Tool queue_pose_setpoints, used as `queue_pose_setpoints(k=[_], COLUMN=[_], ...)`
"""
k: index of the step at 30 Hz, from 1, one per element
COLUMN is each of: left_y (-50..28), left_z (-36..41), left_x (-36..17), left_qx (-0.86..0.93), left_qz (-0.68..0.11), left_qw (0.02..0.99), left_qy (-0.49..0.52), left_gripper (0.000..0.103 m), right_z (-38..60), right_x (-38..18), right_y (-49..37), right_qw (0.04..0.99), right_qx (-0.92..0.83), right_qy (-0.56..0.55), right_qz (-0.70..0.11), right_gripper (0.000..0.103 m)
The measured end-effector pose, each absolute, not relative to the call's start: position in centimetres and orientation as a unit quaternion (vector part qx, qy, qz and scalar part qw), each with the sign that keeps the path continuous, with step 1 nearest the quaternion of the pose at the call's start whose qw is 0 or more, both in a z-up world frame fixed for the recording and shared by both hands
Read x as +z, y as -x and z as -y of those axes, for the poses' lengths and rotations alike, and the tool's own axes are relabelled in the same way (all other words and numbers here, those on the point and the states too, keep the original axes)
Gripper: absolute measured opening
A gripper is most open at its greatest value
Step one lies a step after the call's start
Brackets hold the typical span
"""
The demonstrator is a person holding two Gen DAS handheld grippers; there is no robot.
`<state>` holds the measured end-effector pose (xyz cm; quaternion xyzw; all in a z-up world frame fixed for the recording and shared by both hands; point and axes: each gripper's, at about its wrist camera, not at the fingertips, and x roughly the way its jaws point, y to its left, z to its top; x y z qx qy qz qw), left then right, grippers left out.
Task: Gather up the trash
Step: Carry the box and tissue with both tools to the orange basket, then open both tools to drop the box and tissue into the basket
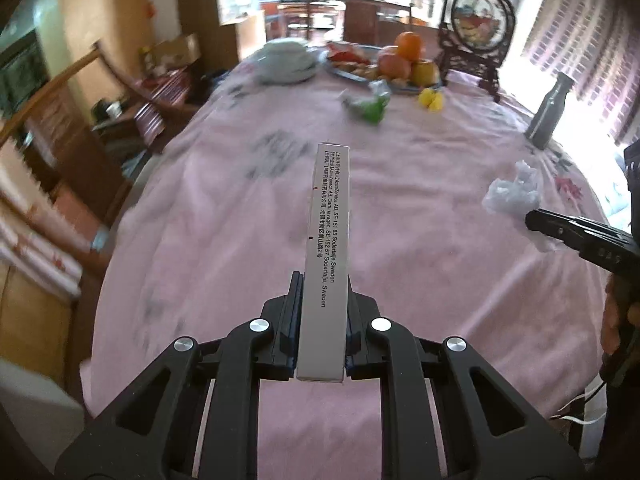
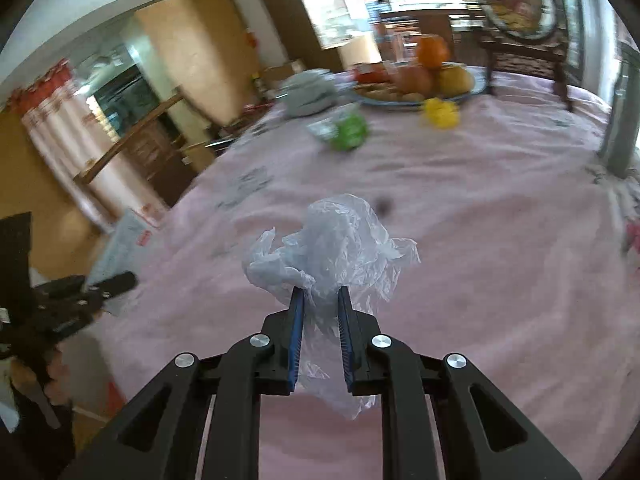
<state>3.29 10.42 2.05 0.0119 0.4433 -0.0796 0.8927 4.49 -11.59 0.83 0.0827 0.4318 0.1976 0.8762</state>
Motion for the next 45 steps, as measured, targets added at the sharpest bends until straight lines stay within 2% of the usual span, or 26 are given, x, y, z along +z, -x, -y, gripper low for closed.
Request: queue_pose_setpoints(k=[15, 24, 30, 35, 41, 45], left_y=[13.6, 20.3, 23.3, 24.3, 24.8, 24.7], left_z=[-27.4, -36.8, -43.6, -47.5, -50.4, -50.9], left_x=[-0.8, -4.7, -10.9, -15.6, -19.2, -20.0], left_qx=[0.107, 0.197, 0.256, 0.278, 0.3, 0.3], left_qz=[-0.415, -0.425, -0.464, -0.5, -0.524, -0.531], left_qw=[0.896, 0.864, 0.815, 0.776, 0.747, 0.741], left_qy=[0.112, 0.182, 0.236, 0.265, 0.279, 0.283], left_gripper=[0.018, 0.018, 0.018, 0.018, 0.018, 0.018], right_z=[-11.0, -24.6, -33.0, -40.0, -45.1, -46.5], right_x=[-0.8, -2.9, -6.0, -11.5, -17.6, -19.1], right_y=[6.0, 11.1, 13.5, 13.6, 14.5, 14.7], right_qw=[0.797, 0.732, 0.691, 0.65, 0.609, 0.598], right_qx=[0.398, 0.483, 0.513, 0.514, 0.508, 0.508], right_qy=[-0.008, 0.065, 0.113, 0.161, 0.212, 0.22], right_qz=[-0.454, -0.475, -0.497, -0.536, -0.571, -0.58], right_gripper=[0.017, 0.017, 0.017, 0.017, 0.017, 0.017])
